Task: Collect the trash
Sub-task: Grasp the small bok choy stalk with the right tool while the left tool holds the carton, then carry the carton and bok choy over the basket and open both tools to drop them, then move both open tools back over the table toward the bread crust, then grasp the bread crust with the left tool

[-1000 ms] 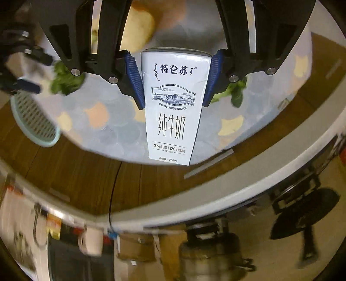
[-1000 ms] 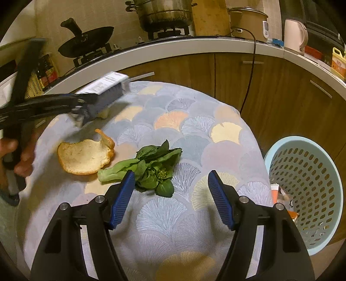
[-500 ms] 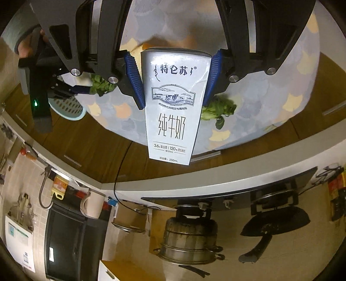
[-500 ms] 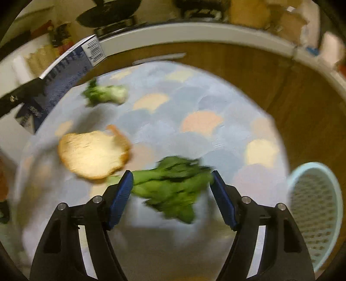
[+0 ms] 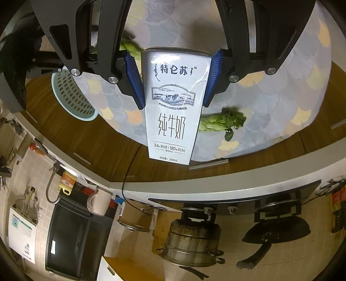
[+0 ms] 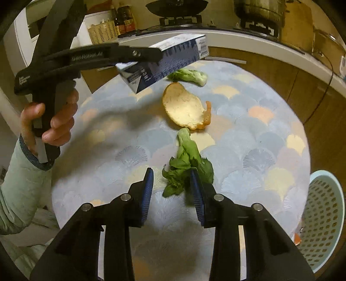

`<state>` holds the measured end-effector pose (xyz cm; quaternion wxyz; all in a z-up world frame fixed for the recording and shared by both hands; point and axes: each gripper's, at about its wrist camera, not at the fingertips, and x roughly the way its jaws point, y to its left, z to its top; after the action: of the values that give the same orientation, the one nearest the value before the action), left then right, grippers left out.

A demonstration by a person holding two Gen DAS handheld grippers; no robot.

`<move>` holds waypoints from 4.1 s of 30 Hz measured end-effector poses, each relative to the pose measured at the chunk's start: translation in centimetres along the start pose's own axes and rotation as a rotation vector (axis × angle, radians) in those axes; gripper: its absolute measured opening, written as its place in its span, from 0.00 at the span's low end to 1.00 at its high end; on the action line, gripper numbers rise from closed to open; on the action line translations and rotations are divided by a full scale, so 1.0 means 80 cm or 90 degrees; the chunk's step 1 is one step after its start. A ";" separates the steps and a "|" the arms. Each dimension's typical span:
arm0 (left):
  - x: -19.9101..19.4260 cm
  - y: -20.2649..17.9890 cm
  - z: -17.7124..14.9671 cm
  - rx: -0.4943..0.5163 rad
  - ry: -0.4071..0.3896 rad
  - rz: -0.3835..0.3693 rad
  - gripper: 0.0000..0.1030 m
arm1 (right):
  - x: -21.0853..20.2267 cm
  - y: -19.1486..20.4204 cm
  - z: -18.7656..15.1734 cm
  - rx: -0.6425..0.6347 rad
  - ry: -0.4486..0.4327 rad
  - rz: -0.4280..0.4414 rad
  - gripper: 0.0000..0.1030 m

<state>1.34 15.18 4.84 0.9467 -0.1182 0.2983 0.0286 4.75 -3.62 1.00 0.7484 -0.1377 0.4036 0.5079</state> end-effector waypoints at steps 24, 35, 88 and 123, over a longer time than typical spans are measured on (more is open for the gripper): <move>-0.014 -0.065 0.017 0.031 -0.015 -0.081 0.50 | 0.006 -0.013 -0.023 0.006 -0.033 -0.092 0.19; 0.029 -0.159 0.035 0.072 -0.007 -0.139 0.50 | -0.118 -0.126 -0.064 0.149 -0.134 -0.200 0.19; 0.095 -0.163 0.001 -0.032 0.047 -0.076 0.65 | -0.061 -0.188 -0.050 0.286 -0.081 -0.180 0.48; 0.096 0.038 -0.044 -0.194 0.092 0.046 0.03 | 0.052 -0.086 0.059 0.122 -0.065 -0.192 0.48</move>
<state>5.27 17.18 -2.96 0.8923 -0.2517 0.3615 0.0988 13.60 -1.08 -0.46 0.8454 -0.0988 0.3861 0.3556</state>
